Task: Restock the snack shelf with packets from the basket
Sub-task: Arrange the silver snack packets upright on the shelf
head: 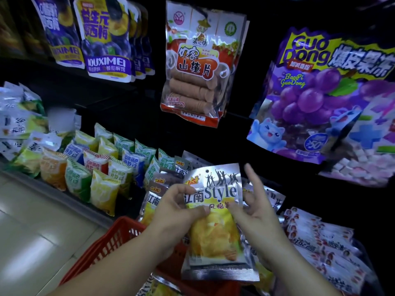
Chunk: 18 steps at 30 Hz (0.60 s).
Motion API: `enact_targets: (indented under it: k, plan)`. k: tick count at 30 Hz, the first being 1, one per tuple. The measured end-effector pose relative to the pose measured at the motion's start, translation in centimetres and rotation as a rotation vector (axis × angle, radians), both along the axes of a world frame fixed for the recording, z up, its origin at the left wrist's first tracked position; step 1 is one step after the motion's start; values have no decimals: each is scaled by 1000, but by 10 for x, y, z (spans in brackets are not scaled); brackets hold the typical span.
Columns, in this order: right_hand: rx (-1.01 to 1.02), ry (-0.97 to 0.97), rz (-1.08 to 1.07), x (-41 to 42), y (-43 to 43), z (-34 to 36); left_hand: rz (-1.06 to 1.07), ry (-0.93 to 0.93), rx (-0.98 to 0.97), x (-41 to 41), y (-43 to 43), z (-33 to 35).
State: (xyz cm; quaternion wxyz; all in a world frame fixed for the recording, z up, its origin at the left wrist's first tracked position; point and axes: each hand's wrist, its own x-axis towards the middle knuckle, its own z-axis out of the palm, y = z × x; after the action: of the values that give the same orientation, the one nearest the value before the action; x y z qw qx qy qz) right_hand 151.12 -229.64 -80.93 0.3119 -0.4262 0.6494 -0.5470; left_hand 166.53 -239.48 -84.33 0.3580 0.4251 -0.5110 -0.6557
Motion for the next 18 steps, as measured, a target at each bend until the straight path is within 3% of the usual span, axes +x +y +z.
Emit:
enact_targets:
  k: [3,7,13,18]
  plan:
    - [-7,-2,-184,-18,-14,6,-77,-59,-179,-6,-7,7]
    - [8,198,-111,-51,-49,19,-127,-164,-375,-15,-33,11]
    - [109,334,-62,-85,-91,-21,-183,-246,-266,-51,-95,-9]
    - [95,295,-198,-96,-118,-74,-160,-310,-177,-71,-127,-69]
